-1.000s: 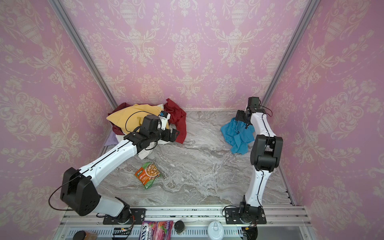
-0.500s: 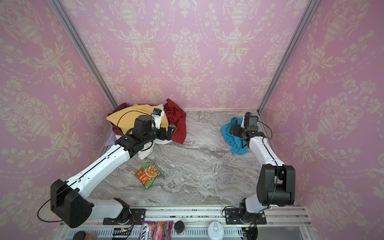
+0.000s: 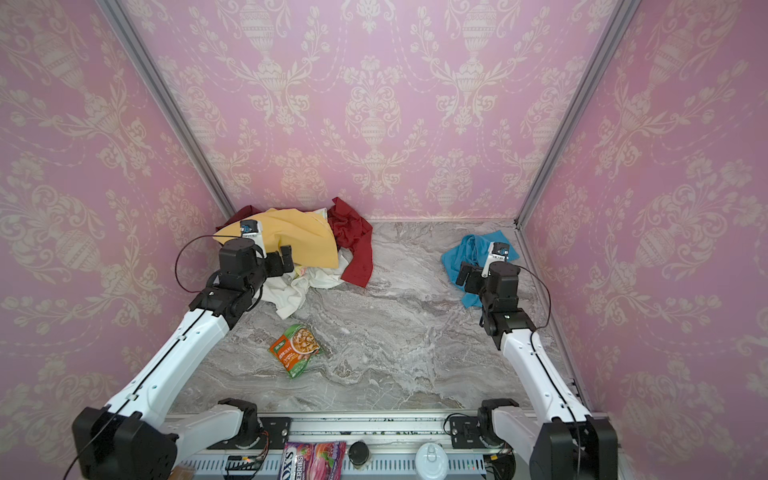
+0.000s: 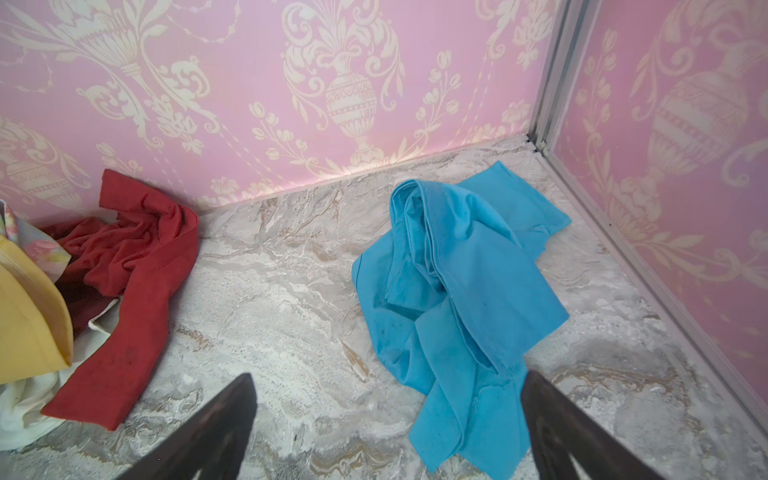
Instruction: Pick out a specific cloth from the pile
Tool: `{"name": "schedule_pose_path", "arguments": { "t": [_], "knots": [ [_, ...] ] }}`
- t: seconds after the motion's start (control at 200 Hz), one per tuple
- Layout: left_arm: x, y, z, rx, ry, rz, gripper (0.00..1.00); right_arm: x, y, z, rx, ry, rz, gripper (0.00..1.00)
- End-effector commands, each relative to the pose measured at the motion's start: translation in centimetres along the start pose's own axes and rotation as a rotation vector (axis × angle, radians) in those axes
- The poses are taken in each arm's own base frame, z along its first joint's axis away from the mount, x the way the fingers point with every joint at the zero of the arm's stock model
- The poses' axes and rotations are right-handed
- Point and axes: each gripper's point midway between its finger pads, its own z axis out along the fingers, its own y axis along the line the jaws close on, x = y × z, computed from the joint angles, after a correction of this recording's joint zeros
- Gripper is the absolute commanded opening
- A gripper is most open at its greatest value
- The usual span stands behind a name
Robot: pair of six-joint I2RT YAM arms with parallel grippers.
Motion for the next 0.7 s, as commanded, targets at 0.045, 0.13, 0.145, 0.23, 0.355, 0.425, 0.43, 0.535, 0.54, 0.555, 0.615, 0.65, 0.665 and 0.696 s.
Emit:
{"name": "schedule_pose_path", "arguments": {
  "t": [0.045, 0.13, 0.145, 0.23, 0.355, 0.425, 0.43, 0.535, 0.54, 0.555, 0.615, 0.65, 0.665, 0.696],
  "knots": [
    [1.3, 5.3, 1.1, -0.176, -0.008, -0.129, 0.99, -2.3, -0.6, -1.3, 0.037, -0.129, -0.027, 1.0],
    [2.0, 5.9, 1.9, -0.176, -0.018, -0.136, 0.99, -2.2, -0.4, -1.2, 0.029, -0.132, -0.048, 1.0],
    [2.2, 5.9, 2.0, -0.173, -0.018, -0.129, 0.99, -2.2, -0.4, -1.0, 0.029, -0.127, -0.054, 1.0],
    [3.3, 6.1, 2.8, -0.175, -0.015, -0.095, 0.99, -2.0, -0.3, -0.5, 0.026, -0.109, -0.082, 1.0],
    [5.5, 5.2, 3.8, -0.102, -0.021, -0.014, 0.99, -1.4, 0.0, 0.3, 0.009, -0.106, -0.105, 1.0],
    [7.2, 4.7, 4.3, -0.058, -0.017, 0.021, 0.99, -0.7, 0.0, 0.9, 0.006, -0.099, -0.122, 1.0],
    [7.3, 4.7, 4.4, -0.058, -0.017, 0.022, 0.99, -0.6, 0.0, 0.9, 0.007, -0.099, -0.122, 1.0],
    [10.2, 5.0, 5.4, -0.061, 0.004, 0.052, 0.99, 1.2, -0.3, 1.9, 0.009, -0.074, -0.135, 1.0],
    [10.3, 5.1, 5.4, -0.061, 0.003, 0.053, 0.99, 1.2, -0.3, 1.9, 0.009, -0.074, -0.134, 1.0],
    [10.7, 5.1, 5.6, -0.06, 0.01, 0.059, 0.99, 1.5, -0.3, 2.1, 0.008, -0.072, -0.133, 1.0],
    [12.1, 4.9, 6.3, -0.046, 0.025, 0.085, 0.99, 2.7, -0.2, 2.5, -0.007, -0.062, -0.133, 1.0],
    [12.5, 4.9, 6.6, -0.045, 0.024, 0.087, 0.99, 3.5, -0.3, 2.7, -0.01, -0.052, -0.135, 1.0],
    [12.6, 5.0, 6.7, -0.048, 0.022, 0.086, 0.99, 3.8, -0.4, 2.8, -0.009, -0.049, -0.136, 1.0],
    [12.8, 5.1, 6.9, -0.049, 0.012, 0.083, 0.99, 4.4, -0.5, 3.0, -0.01, -0.042, -0.139, 1.0]
  ]
}}
